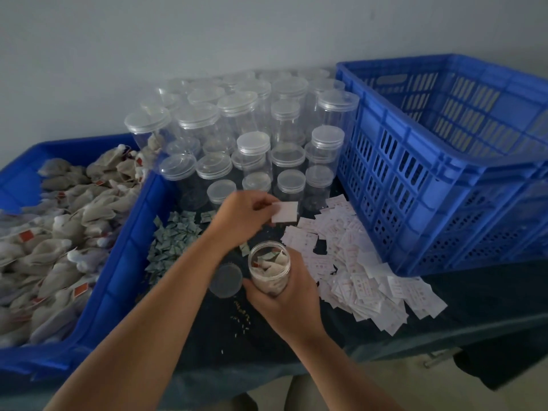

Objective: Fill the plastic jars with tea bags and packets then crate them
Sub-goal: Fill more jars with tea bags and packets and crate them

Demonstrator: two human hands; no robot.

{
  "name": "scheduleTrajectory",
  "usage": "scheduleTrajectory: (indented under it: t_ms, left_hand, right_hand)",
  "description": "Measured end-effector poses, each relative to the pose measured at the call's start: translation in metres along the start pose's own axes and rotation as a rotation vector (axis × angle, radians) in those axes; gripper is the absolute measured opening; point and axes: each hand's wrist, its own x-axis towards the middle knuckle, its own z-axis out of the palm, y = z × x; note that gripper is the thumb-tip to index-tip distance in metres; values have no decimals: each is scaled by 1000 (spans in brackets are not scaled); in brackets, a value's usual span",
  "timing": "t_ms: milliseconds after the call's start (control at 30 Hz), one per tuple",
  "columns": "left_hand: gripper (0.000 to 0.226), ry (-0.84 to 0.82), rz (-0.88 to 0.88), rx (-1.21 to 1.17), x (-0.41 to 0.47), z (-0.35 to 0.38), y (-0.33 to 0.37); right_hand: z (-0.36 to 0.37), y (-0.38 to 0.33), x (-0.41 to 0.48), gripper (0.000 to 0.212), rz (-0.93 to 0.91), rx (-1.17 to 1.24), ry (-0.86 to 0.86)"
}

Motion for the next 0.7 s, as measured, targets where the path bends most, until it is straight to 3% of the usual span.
scheduleTrajectory:
  t_ms: [100, 167, 233, 367, 500, 600, 667, 700]
  left_hand:
    - [14, 188, 300, 43, -45, -37, 5]
    - [13, 163, 565, 163, -69, -47, 3]
    - [17, 50, 651, 303, -89, -48, -2]
    - [40, -96, 520, 477, -119, -38, -10]
    - [57, -87, 447, 452, -126, -31, -8]
    - [50, 199, 402, 238, -122, -29, -15]
    - [34, 426, 180, 83, -115, -30, -31]
    - [24, 450, 55, 125, -113, -30, -43]
  right_hand:
    - [0, 2, 0, 55, 9, 5, -1]
    - [0, 1, 0, 53, 11, 9, 10]
    - [0, 0, 0, 52, 17, 5, 11]
    - [-1, 1, -3, 53, 34, -17, -38]
    - [-1, 0, -3, 52, 36, -58, -75]
    - [0, 0, -2, 51, 23, -51, -73]
    - [1, 1, -2, 50, 22, -47, -82]
    - [2, 2, -2, 51, 22, -45, -84]
